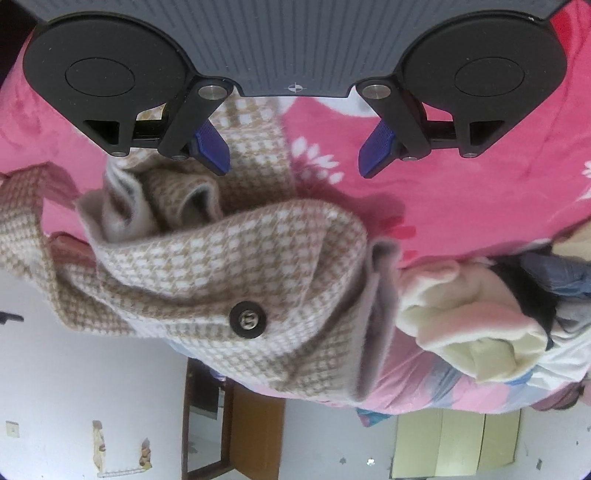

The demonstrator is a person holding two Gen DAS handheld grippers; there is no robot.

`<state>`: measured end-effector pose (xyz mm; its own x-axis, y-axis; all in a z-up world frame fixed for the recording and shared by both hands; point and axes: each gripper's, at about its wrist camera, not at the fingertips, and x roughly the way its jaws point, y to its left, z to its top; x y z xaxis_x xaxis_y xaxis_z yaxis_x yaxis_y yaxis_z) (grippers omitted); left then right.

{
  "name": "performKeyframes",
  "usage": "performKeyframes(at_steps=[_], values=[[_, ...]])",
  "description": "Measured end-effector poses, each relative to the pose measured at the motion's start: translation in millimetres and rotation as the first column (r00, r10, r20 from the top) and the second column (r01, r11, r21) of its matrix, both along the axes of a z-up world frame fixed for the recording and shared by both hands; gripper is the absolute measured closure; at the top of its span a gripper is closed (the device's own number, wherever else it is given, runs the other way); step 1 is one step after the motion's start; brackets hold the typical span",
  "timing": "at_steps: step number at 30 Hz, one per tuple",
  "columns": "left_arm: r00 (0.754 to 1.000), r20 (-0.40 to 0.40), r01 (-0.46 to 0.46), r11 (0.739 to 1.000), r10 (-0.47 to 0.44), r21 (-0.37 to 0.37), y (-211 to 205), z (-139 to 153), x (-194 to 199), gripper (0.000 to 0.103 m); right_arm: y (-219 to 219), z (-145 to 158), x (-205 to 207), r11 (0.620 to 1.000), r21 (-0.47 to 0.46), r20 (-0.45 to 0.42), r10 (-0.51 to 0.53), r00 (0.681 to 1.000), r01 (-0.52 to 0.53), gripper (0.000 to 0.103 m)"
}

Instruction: Fold clothes

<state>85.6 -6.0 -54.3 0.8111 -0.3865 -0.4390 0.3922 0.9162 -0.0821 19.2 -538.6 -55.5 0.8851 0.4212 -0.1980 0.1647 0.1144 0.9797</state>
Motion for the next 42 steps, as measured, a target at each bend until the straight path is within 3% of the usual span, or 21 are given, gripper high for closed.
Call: performKeyframes(at_steps=[2, 3, 6, 9, 11, 13, 15, 17, 19, 21, 22, 27, 29, 30, 31, 32, 33, 34, 35, 39, 42], values=[[1.0, -0.014, -0.003, 1.0, 0.003, -0.009, 1, -2, 1, 0.025, 8, 1, 10, 0.994, -0.093, -0.109, 0.056, 0.992, -0.066, 0.016], [1.0, -0.02, -0.004, 1.0, 0.004, -0.012, 1, -3, 1, 0.025, 14, 2, 14, 0.982, -0.157, -0.168, 0.078, 0.983, -0.105, 0.006], [0.999, -0.04, -0.003, 1.0, 0.002, -0.02, 1, -6, 3, 0.025, 24, 3, 18, 0.952, -0.251, -0.276, 0.104, 0.955, -0.176, 0.003], [0.999, -0.05, 0.002, 1.0, -0.003, -0.022, -1, -7, 2, 0.025, 6, 1, -4, 0.978, -0.206, -0.321, -0.031, 0.946, -0.038, 0.003], [0.999, -0.045, 0.004, 1.0, -0.005, -0.015, -2, -7, -1, 0.025, 10, 26, -19, 0.937, -0.347, -0.263, -0.137, 0.955, 0.039, 0.003], [0.999, -0.046, 0.002, 1.0, -0.002, -0.004, -2, -7, -3, 0.025, 40, 65, -17, 0.849, -0.526, -0.127, -0.132, 0.983, 0.046, 0.003], [0.999, -0.048, -0.006, 1.0, 0.006, 0.004, -2, -8, -6, 0.025, 86, 102, -6, 0.729, -0.684, -0.004, -0.029, 1.0, 0.019, 0.003], [0.998, -0.049, -0.032, 0.999, 0.032, 0.007, 2, -7, -9, 0.025, 152, 126, 14, 0.554, -0.831, 0.046, 0.149, 0.988, -0.045, 0.003], [0.997, -0.05, -0.06, 0.998, 0.061, 0.008, 7, -6, -12, 0.025, 223, 140, 34, 0.324, -0.942, 0.027, 0.327, 0.945, -0.085, 0.002], [0.994, -0.054, -0.092, 0.996, 0.093, 0.01, 17, -6, -15, 0.025, 297, 131, 50, 0.047, -0.998, -0.013, 0.449, 0.893, -0.038, 0.002], [0.992, -0.053, -0.111, 0.994, 0.111, 0.011, 23, -5, -16, 0.025, 325, 122, 52, -0.054, -0.999, -0.033, 0.485, 0.874, -0.008, 0.002], [0.978, -0.054, -0.2, 0.98, 0.2, 0.005, 55, -3, -22, 0.025, 427, 72, 83, -0.414, -0.908, -0.208, 0.582, 0.786, 0.067, 0.002], [0.973, -0.054, -0.223, 0.975, 0.223, 0.004, 64, -3, -22, 0.025, 439, 36, 89, -0.581, -0.811, -0.316, 0.53, 0.787, 0.066, 0.003], [0.971, -0.054, -0.234, 0.972, 0.233, 0.004, 69, -2, -22, 0.025, 442, 16, 94, -0.679, -0.731, -0.364, 0.475, 0.801, 0.071, 0.011], [0.97, -0.053, -0.238, 0.971, 0.238, 0.005, 71, -2, -22, 0.025, 437, 3, 95, -0.734, -0.674, -0.37, 0.434, 0.821, 0.084, 0.027], [0.97, -0.05, -0.239, 0.971, 0.239, 0.005, 72, -1, -21, 0.025, 431, -8, 97, -0.771, -0.63, -0.369, 0.403, 0.838, 0.094, 0.031], [0.97, -0.046, -0.239, 0.971, 0.239, 0.006, 73, 0, -19, 0.025, 422, -5, 96, -0.751, -0.654, -0.351, 0.408, 0.843, 0.091, 0.042], [0.971, -0.041, -0.235, 0.972, 0.235, 0.005, 72, 2, -16, 0.025, 408, 7, 96, -0.687, -0.724, -0.321, 0.414, 0.852, 0.061, 0.061], [0.973, -0.035, -0.23, 0.973, 0.23, 0.004, 70, 4, -13, 0.026, 394, 22, 96, -0.608, -0.793, -0.284, 0.415, 0.864, 0.031, 0.065], [0.982, 0.002, -0.189, 0.982, 0.189, -0.001, 57, 15, -2, 0.026, 301, 70, 94, -0.143, -0.989, -0.069, 0.324, 0.943, -0.024, 0.075], [0.991, 0.029, -0.134, 0.991, 0.134, 0.006, 39, 26, 9, 0.026, 207, 76, 87, 0.26, -0.966, 0.048, 0.181, 0.982, 0.0, 0.076]])
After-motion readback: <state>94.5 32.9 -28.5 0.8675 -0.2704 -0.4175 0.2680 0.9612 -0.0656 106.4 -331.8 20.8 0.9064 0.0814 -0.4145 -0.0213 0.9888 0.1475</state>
